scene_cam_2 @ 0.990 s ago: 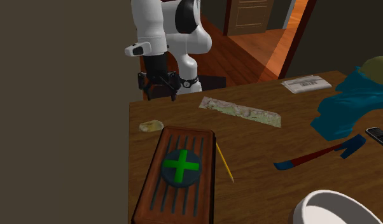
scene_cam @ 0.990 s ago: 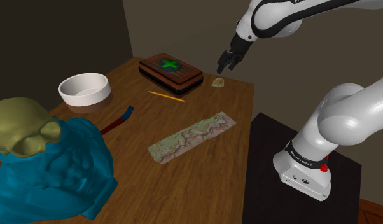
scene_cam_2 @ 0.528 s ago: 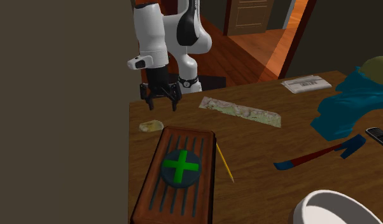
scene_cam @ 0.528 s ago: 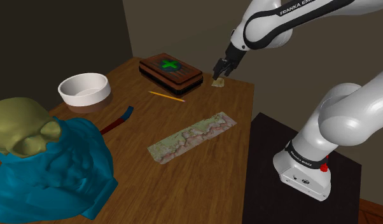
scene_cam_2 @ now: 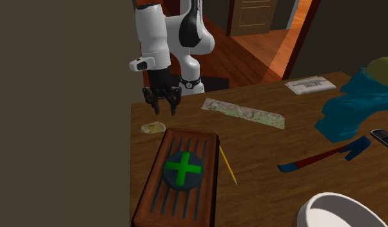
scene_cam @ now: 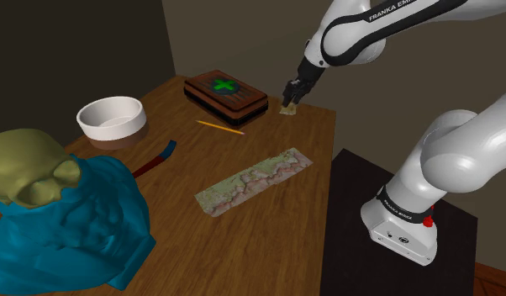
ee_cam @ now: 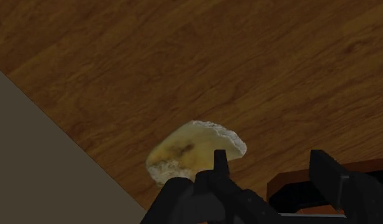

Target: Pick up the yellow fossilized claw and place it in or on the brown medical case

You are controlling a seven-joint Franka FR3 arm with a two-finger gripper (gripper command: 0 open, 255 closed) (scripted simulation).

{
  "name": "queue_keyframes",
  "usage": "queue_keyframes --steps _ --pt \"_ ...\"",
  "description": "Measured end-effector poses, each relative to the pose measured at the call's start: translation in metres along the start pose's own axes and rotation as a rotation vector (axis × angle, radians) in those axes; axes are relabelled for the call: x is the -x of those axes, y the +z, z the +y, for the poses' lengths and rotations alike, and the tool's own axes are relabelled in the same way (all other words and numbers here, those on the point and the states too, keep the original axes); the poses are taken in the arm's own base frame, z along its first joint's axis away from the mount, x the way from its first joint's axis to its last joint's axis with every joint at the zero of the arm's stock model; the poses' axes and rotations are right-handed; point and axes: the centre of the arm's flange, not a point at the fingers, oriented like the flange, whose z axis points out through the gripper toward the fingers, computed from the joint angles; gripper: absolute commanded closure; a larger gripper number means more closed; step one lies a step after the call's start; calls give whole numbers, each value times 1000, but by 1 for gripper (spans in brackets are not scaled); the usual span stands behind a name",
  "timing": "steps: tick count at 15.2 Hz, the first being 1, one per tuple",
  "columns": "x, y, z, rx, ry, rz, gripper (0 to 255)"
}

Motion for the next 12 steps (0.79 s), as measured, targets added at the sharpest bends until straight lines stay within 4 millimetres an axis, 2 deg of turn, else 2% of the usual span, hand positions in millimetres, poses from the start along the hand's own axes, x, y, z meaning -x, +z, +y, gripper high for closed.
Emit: queue_keyframes --steps 8,9,10,12 --pt "0 0 0 0 0 0 255" --pt "0 0 0 0 0 0 0" --pt "0 0 0 0 0 0 0" --pt "-15 5 1 53 113 -17 0"
